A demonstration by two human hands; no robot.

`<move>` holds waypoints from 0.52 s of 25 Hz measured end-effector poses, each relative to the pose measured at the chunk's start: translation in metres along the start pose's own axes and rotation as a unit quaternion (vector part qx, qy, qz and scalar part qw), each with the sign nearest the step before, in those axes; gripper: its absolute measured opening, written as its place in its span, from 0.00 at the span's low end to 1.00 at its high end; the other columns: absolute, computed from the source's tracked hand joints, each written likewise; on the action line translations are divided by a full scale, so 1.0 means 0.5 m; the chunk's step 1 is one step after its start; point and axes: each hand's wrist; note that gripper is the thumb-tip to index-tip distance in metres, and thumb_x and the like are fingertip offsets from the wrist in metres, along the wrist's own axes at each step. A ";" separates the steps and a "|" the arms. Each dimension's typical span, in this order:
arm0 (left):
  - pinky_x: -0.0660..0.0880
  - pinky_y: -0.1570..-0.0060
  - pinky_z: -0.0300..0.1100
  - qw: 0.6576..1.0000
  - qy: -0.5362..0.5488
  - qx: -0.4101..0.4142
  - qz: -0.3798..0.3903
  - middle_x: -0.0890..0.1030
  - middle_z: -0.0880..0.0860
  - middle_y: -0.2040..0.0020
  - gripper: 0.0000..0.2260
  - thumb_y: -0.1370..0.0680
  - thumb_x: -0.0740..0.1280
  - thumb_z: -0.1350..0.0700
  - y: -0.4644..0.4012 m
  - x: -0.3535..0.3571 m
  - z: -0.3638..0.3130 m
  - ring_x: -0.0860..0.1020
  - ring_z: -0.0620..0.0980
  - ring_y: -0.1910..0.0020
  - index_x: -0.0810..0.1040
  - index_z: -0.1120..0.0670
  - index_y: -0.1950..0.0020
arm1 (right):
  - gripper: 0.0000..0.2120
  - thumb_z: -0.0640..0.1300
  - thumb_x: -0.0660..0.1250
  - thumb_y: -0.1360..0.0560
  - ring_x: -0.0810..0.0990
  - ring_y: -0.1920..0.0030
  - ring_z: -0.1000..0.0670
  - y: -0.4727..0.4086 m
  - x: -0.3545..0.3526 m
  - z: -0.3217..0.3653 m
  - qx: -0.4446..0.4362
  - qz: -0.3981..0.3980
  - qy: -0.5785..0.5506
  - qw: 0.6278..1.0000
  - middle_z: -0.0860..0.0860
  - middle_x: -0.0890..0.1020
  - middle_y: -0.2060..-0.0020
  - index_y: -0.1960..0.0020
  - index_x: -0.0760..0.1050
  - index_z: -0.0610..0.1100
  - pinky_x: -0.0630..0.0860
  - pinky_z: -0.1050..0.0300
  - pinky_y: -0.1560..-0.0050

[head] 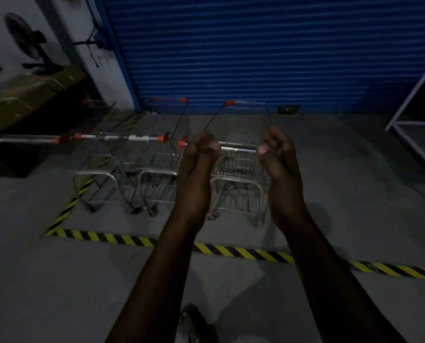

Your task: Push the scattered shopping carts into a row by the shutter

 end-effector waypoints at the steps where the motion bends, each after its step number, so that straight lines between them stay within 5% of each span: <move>1: 0.73 0.42 0.30 1.000 -0.004 0.003 -0.007 0.77 0.44 0.32 0.24 0.23 0.62 0.45 0.046 0.000 -0.017 0.76 0.38 0.36 0.72 0.50 0.28 | 0.24 0.50 0.64 0.26 0.70 0.31 0.59 0.041 -0.006 0.020 0.003 0.008 -0.003 1.000 0.52 0.71 0.30 0.30 0.67 0.51 0.70 0.73 0.43; 8: 0.73 0.43 0.27 0.995 -0.013 0.059 -0.075 0.76 0.46 0.30 0.17 0.18 0.64 0.51 0.354 -0.057 -0.136 0.75 0.40 0.33 0.73 0.49 0.29 | 0.27 0.49 0.63 0.24 0.69 0.28 0.56 0.297 -0.011 0.146 -0.011 0.069 -0.026 0.997 0.50 0.71 0.28 0.26 0.66 0.46 0.71 0.69 0.40; 13: 0.73 0.42 0.29 0.993 0.001 0.075 -0.096 0.75 0.48 0.29 0.24 0.24 0.64 0.48 0.627 -0.127 -0.216 0.74 0.41 0.32 0.71 0.52 0.28 | 0.22 0.48 0.63 0.23 0.71 0.29 0.57 0.553 0.004 0.250 -0.026 0.105 -0.051 0.993 0.51 0.73 0.29 0.30 0.68 0.51 0.70 0.67 0.37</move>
Point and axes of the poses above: each hand's wrist, its own y-axis away from the middle knuckle, its own x-axis out of the palm, z = x × y
